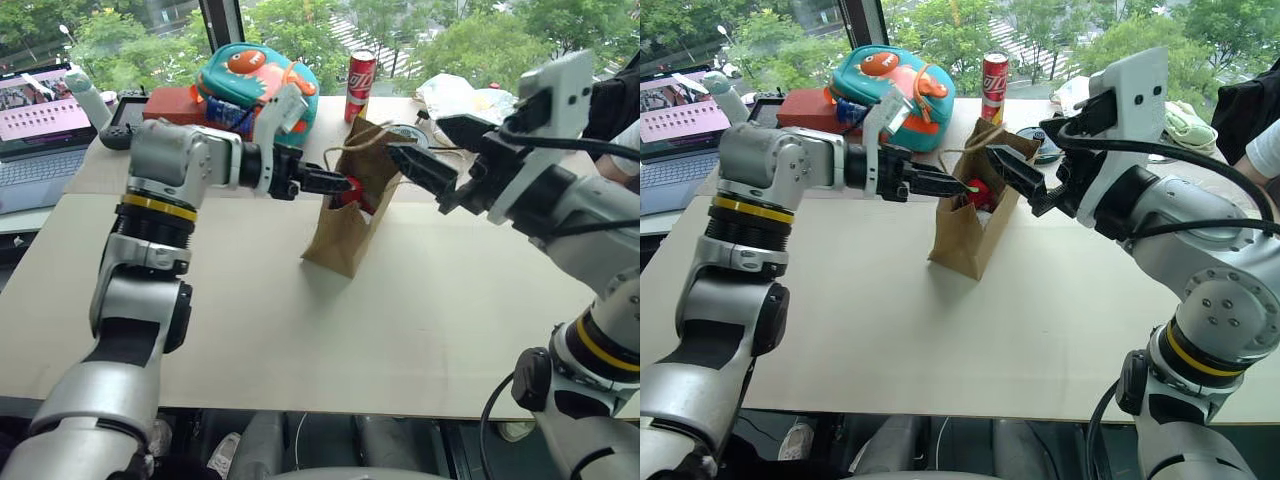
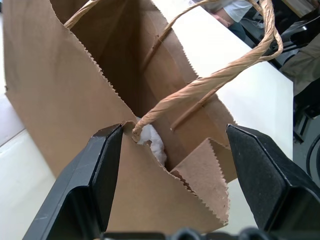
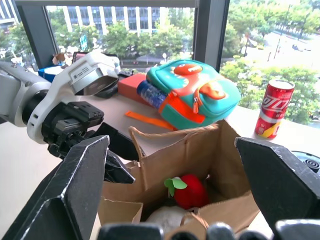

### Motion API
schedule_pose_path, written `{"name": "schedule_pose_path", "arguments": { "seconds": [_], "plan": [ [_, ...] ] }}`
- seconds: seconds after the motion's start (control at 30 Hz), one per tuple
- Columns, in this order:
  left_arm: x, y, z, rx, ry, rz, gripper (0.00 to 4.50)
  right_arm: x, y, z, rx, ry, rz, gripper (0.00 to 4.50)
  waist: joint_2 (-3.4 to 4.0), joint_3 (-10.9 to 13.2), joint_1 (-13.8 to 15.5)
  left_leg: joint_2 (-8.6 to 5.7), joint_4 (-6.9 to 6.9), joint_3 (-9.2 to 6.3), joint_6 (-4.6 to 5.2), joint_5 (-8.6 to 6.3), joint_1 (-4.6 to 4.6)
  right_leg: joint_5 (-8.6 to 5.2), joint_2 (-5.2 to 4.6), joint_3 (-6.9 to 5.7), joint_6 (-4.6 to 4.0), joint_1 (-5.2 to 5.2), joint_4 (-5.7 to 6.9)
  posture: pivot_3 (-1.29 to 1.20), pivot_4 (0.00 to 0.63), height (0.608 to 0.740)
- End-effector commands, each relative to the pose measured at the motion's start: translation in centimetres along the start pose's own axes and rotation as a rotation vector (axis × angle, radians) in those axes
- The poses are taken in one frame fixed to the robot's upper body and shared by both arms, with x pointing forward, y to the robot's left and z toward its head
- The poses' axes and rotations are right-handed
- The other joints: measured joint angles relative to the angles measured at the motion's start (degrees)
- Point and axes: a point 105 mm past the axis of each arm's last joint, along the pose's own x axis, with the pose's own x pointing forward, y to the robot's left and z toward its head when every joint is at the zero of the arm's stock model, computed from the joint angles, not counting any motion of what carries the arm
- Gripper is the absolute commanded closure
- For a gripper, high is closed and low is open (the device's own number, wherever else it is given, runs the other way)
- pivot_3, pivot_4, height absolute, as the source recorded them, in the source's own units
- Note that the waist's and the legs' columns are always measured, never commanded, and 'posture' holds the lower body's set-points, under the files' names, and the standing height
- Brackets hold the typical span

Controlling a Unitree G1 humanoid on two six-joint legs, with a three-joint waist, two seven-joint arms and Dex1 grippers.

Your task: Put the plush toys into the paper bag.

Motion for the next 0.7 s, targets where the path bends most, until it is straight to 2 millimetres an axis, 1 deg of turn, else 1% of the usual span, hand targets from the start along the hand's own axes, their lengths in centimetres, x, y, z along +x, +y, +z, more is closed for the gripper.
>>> {"name": "schedule_pose_path", "arguments": {
  "seconds": [0.03,0.17,0.23,0.3,0.33,0.4,0.43,0.47,0.5,0.53,0.57,0.63,0.67,0.7],
  "plan": [
    [-2.1,-1.7,2.1,0.051,-0.148,-0.075,0.97,-0.8,0.7,0.6,0.0,-0.054,0.018,0.02,0.0,0.0,0.0,0.01,0.0,0.0,0.0,0.0,0.0,0.0,0.0,0.0,0.0,0.0,0.0,0.0,0.15,0.739],
    [-3.9,-1.8,2.2,0.02,-0.273,-0.082,0.97,-1.1,0.7,-0.5,0.042,-0.017,0.013,0.02,0.0,0.0,0.0,0.01,0.04,0.0,0.0,0.0,0.0,0.0,-0.03,0.0,0.0,0.01,-0.01,0.0,0.15,0.739],
    [-4.7,-1.3,1.6,0.005,-0.319,-0.054,0.97,-1.5,0.6,-1.4,0.06,0.021,0.006,0.02,0.0,0.0,0.1,0.01,0.08,0.0,0.0,0.0,0.03,0.0,-0.05,0.0,0.0,0.03,-0.01,0.0,0.15,0.739],
    [-5.1,-0.4,0.7,-0.008,-0.338,-0.003,0.97,-1.9,0.2,-2.9,0.06,0.099,-0.021,0.52,0.01,0.0,0.1,0.01,0.08,0.0,0.0,0.0,0.06,0.0,-0.05,0.0,0.0,0.07,-0.02,0.0,0.15,0.739],
    [-5.1,-0.2,0.0,0.011,-0.329,0.021,0.97,-2.1,-0.1,-3.7,0.065,0.134,-0.04,0.85,0.01,0.0,0.1,0.0,0.08,0.0,0.0,0.0,0.13,0.0,-0.06,0.0,0.0,0.15,-0.02,0.0,0.15,0.739],
    [-4.6,-0.3,-2.4,0.107,-0.281,0.065,0.97,-2.0,-0.6,-5.5,0.083,0.209,-0.084,1.23,0.03,0.0,0.1,0.0,0.08,0.01,0.0,0.0,0.13,0.0,-0.06,0.01,0.0,0.16,-0.07,0.0,0.15,0.739],
    [-4.0,-0.5,-4.1,0.144,-0.247,0.072,0.97,-1.9,-0.7,-7.0,0.078,0.274,-0.103,1.72,0.03,0.0,0.0,-0.01,0.08,0.02,0.0,0.0,0.14,0.0,-0.08,0.02,0.0,0.17,-0.06,0.0,0.15,0.739],
    [-3.6,-0.7,-5.2,0.167,-0.227,0.073,0.97,-1.8,-0.7,-8.0,0.07,0.317,-0.114,1.98,0.03,0.0,0.0,0.01,0.04,0.1,0.0,0.0,0.25,0.0,-0.09,0.08,-0.01,0.2,-0.06,0.0,0.15,0.739],
    [-3.4,-0.7,-6.0,0.167,-0.22,0.074,0.97,-1.8,-0.6,-8.7,0.07,0.338,-0.119,2.32,0.03,0.0,0.0,0.0,-0.01,0.13,-0.01,0.0,0.33,0.0,-0.1,0.12,-0.01,0.28,-0.07,0.0,0.15,0.739],
    [-3.2,-0.6,-6.7,0.171,-0.208,0.081,0.97,-1.7,-0.6,-9.3,0.067,0.356,-0.124,2.76,0.01,0.0,0.1,0.01,0.0,0.12,-0.01,0.0,0.31,0.0,-0.09,0.12,-0.01,0.25,-0.09,0.0,0.15,0.739],
    [-3.0,-0.5,-7.3,0.2,-0.195,0.098,0.97,-1.7,-0.7,-9.7,0.057,0.376,-0.13,2.98,0.01,0.0,0.1,0.01,0.02,0.12,-0.02,0.01,0.29,0.01,-0.08,0.11,-0.02,0.24,-0.07,0.0,0.15,0.739],
    [-2.2,-0.2,-8.3,0.285,-0.175,0.133,0.97,-1.5,-0.5,-11.1,0.044,0.423,-0.133,3.66,0.01,0.0,0.2,0.01,0.09,0.09,-0.04,0.02,0.24,0.01,-0.06,0.09,-0.02,0.21,-0.06,0.0,0.15,0.739],
    [-2.0,-0.2,-8.6,0.31,-0.174,0.135,0.97,-1.3,-0.3,-11.5,0.043,0.433,-0.129,4.07,0.01,0.0,0.3,-0.01,0.09,0.11,-0.05,0.03,0.28,0.01,-0.07,0.09,-0.02,0.26,-0.08,0.0,0.15,0.739],
    [-1.8,-0.1,-8.6,0.329,-0.197,0.149,0.97,-1.1,-0.1,-12.2,0.028,0.456,-0.125,4.39,0.01,0.0,0.3,0.0,0.1,0.11,-0.05,0.03,0.34,0.01,-0.07,0.09,-0.02,0.33,-0.1,0.0,0.15,0.739]
  ]
}}
